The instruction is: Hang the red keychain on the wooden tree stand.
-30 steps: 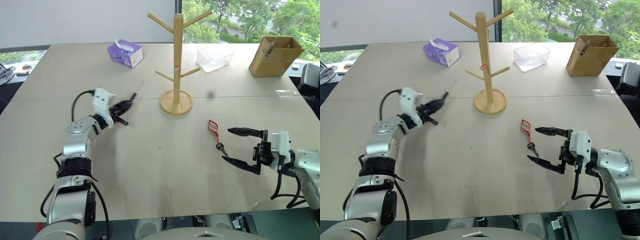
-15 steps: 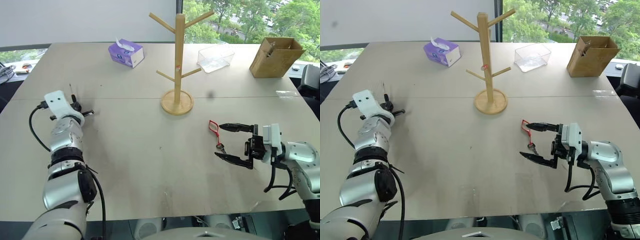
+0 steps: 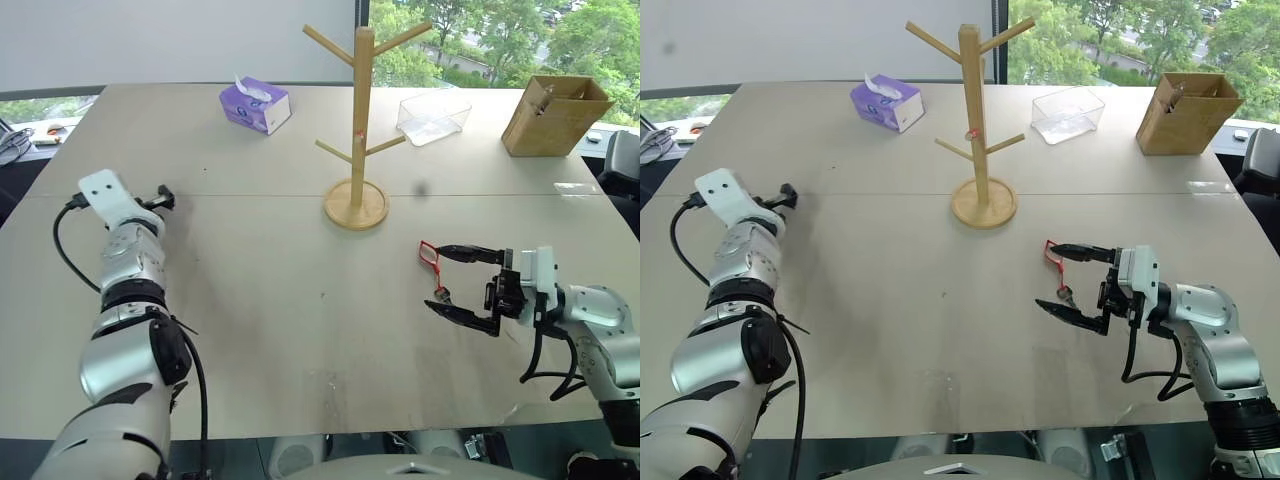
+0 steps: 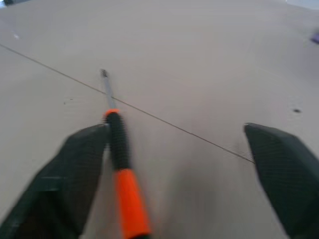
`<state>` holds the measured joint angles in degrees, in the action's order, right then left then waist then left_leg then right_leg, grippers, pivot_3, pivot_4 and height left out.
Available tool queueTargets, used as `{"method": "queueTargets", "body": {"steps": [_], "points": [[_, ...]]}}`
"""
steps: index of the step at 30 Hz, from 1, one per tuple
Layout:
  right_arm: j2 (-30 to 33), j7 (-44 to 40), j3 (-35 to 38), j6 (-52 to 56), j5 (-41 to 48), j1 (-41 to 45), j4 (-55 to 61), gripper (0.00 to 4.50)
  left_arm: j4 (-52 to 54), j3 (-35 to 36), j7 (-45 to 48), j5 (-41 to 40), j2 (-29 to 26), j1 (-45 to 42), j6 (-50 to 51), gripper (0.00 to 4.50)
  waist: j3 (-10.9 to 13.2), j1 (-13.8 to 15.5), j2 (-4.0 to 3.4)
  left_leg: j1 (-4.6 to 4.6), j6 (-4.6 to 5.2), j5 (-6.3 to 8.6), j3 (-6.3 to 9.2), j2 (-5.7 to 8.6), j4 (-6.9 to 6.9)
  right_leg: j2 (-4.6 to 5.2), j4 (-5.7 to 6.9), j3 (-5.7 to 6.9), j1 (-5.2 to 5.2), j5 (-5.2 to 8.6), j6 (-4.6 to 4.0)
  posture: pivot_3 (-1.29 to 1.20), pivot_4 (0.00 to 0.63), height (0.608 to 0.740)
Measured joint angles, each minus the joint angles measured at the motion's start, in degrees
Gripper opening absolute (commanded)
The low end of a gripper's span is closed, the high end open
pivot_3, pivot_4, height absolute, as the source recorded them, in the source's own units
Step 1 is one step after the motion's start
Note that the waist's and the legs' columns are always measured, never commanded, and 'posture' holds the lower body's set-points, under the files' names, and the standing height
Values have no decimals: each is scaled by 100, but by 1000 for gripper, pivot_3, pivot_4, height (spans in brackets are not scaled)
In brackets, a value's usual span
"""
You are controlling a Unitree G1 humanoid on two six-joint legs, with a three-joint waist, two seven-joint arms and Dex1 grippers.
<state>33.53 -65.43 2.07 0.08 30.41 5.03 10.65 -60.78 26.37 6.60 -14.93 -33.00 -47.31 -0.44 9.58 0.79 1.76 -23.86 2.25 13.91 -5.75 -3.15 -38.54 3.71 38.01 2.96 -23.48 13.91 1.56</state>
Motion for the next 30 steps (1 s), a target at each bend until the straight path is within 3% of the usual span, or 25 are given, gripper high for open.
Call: {"method": "queueTargets", "body": {"steps": [2,6,8,15,24,30], "points": [[-62,164,23,127,41,16,-46,4500,345,-60,295,-49,86,150,6,4449,0,-7,0,0,0,0,-1,0,0,0,0,-1,0,0,0,0,150,740],[-121,775,206,616,101,96,-99,4500,2063,-387,1385,-371,360,1191,138,4449,-1,-33,-1,3,-2,0,2,-10,2,4,4,-16,-5,-1,-1,0,150,740],[-88,1387,362,1331,209,127,93,4500,4021,-712,2437,-949,548,2457,240,4449,0,-96,-1,3,-2,1,-5,-14,5,20,5,-23,-10,-1,-2,0,150,740],[158,3092,568,3649,652,413,1066,4500,6936,-1186,3640,-1578,539,4251,423,4449,-6,-110,-11,9,1,2,6,-10,9,26,7,-18,-6,1,-5,0,150,740],[-273,5291,604,6563,907,1245,1344,4500,7447,-1831,4220,-1308,1004,5548,-376,4449,-8,-73,-15,1,30,18,7,-5,9,23,-1,-20,-10,2,-6,0,150,740],[-729,5985,484,7485,831,1609,1683,4500,7365,-2118,4575,-1014,917,5815,-823,4449,-9,-83,-22,-4,31,19,9,-9,14,15,-3,-20,-18,3,-6,0,150,740]]}}
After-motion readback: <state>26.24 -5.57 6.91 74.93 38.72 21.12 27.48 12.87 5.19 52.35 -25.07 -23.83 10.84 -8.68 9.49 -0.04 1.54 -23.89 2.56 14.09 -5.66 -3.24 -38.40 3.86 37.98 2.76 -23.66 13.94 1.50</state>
